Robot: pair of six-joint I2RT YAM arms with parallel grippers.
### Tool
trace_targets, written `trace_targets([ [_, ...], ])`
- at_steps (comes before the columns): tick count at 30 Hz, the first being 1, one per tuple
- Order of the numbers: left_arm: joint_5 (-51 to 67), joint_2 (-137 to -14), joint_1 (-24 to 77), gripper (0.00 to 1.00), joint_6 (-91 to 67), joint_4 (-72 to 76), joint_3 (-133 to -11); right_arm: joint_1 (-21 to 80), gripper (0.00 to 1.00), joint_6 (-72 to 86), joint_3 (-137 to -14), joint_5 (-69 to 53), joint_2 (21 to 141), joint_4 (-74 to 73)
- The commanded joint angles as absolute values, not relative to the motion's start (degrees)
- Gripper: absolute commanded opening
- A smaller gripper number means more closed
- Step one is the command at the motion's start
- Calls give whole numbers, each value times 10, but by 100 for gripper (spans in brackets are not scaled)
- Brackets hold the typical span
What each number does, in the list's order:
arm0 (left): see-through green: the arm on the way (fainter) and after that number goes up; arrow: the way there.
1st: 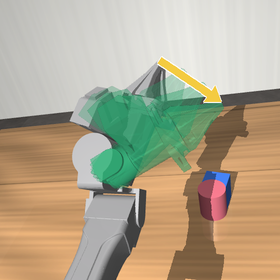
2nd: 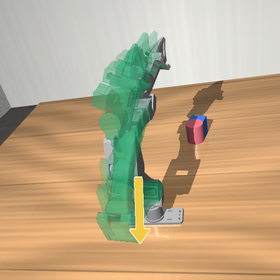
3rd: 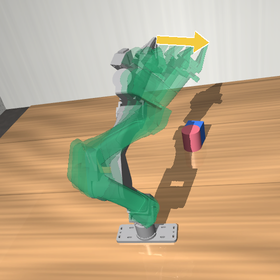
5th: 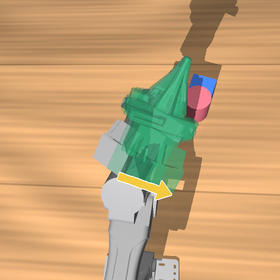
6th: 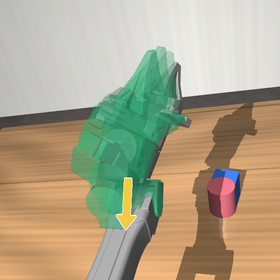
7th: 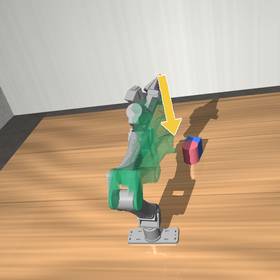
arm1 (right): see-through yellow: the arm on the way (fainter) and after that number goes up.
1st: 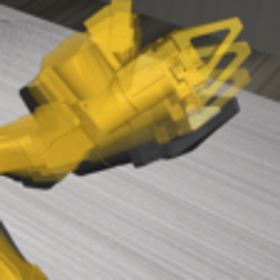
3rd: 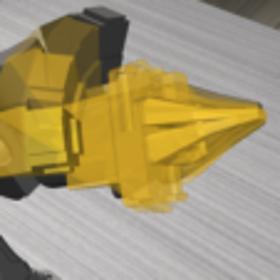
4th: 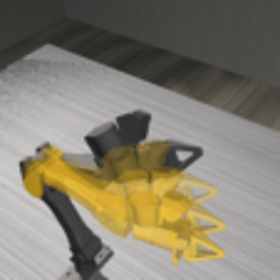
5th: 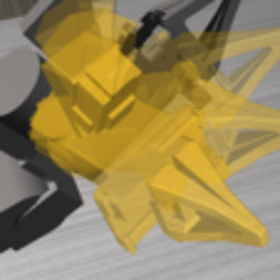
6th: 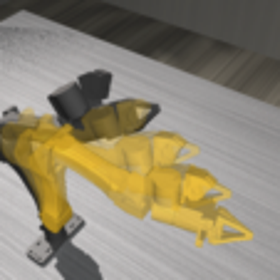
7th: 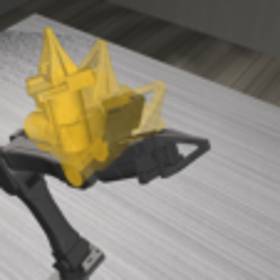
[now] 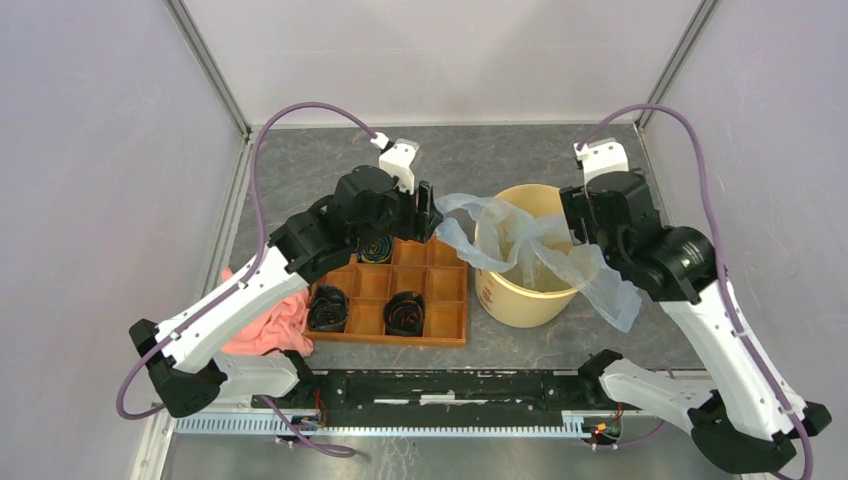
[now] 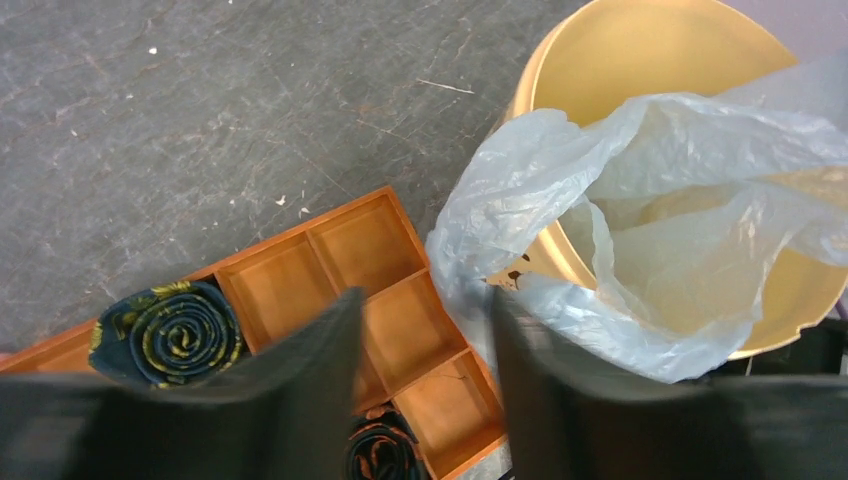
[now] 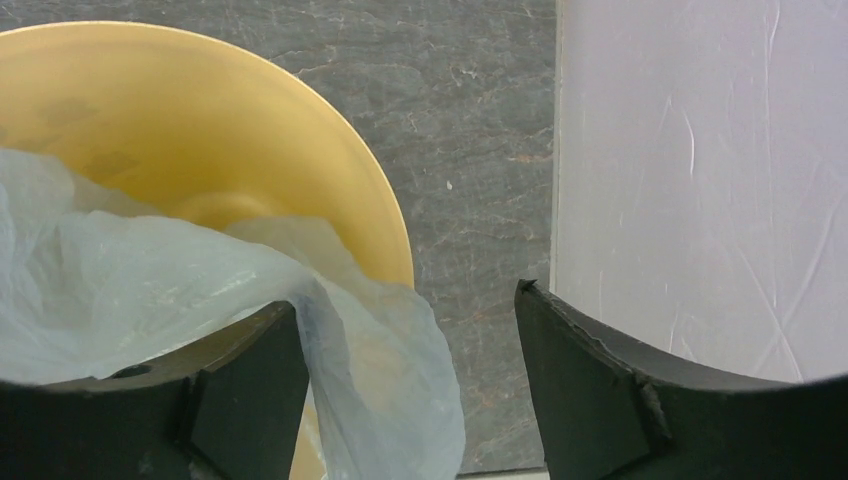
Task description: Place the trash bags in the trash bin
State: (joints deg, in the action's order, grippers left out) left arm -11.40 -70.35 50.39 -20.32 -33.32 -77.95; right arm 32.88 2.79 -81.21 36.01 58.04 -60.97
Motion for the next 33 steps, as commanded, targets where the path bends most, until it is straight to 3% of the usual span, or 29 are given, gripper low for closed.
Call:
trace_targets([
  [1,-63,-668,500,73,-157,-311,-807,327,79,67,-850,347,562,-675],
  [6,-25,-664,500,98,-127,-310,-819,327,81,76,-864,317,550,-693],
  [13,25,-693,500,100,-110,-325,-867,328,80,88,-875,275,532,-712],
  [17,29,-715,500,100,-98,-335,-909,328,66,85,-871,268,521,-717],
  [25,60,-805,500,100,-68,-340,-979,327,17,80,-866,272,525,-634],
  [27,89,-826,500,100,-70,-353,-985,327,8,73,-867,313,545,-630],
  [33,171,-821,500,100,-86,-331,-941,325,2,38,-845,349,590,-579],
])
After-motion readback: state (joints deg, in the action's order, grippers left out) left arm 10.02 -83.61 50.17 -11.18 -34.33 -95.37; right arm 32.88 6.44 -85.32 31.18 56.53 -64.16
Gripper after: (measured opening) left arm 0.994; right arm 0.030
